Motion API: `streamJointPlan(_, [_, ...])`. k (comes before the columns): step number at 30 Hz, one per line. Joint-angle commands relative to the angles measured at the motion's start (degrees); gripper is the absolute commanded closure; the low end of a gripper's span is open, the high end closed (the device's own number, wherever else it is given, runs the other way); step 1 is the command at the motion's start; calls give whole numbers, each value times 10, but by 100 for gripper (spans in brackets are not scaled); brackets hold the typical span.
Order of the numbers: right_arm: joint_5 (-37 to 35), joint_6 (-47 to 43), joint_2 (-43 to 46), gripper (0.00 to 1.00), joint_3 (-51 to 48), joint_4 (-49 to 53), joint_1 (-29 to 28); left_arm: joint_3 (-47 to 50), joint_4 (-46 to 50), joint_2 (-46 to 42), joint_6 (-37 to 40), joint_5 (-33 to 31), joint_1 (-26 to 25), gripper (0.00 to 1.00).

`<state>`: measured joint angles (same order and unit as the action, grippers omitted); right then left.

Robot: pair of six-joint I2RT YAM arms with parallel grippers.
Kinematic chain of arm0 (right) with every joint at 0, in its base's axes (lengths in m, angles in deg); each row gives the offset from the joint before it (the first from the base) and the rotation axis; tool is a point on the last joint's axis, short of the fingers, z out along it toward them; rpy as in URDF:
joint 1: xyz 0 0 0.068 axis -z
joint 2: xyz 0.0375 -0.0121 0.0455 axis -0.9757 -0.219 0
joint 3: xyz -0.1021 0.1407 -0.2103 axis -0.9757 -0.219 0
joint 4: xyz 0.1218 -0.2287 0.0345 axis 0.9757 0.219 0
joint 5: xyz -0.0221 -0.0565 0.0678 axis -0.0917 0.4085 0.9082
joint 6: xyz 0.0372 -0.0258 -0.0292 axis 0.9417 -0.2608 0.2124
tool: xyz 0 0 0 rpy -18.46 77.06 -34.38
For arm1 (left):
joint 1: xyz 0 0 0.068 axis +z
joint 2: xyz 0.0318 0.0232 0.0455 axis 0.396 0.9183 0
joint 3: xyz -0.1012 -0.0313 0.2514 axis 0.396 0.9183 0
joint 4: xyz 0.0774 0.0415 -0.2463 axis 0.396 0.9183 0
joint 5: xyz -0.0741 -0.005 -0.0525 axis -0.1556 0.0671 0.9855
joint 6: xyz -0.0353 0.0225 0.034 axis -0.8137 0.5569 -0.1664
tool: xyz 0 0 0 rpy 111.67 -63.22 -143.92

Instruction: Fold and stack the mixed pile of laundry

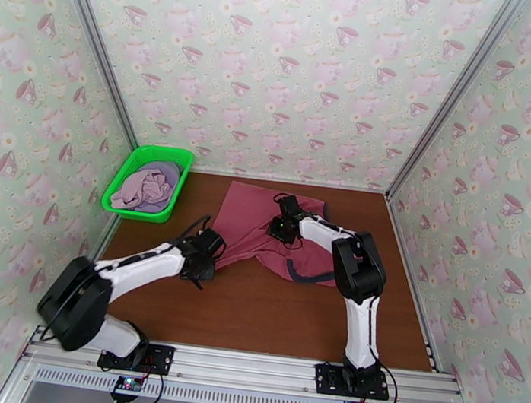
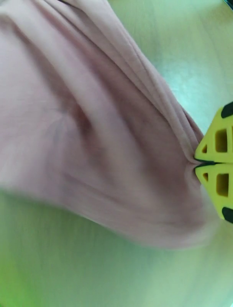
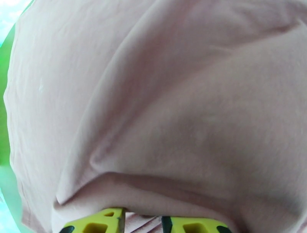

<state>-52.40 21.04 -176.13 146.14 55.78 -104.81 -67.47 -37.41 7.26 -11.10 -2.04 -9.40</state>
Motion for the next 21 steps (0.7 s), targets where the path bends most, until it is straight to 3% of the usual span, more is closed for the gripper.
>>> streamJointPlan(1, [-18,-6,-24,65,-31,39,7,1,131,-70,-31,-55,-1,99])
streamJointPlan(4, [-18,-5,-19,66,-36,38,7,2,161,-122,-38,-58,-2,91])
streamJointPlan(9, [-14,-5,-13,66,-37,40,7,1,168,-136,-42,-50,12,61])
streamJointPlan(11, [-14,-7,-10,65,-37,43,7,-2,169,-129,-42,-37,12,54])
streamJointPlan(19, [-3,-20,-9,66,-38,50,7,0,120,-98,-41,-9,27,51])
streamJointPlan(21, [-3,-25,-7,66,-40,52,7,-4,88,-88,-36,22,46,43])
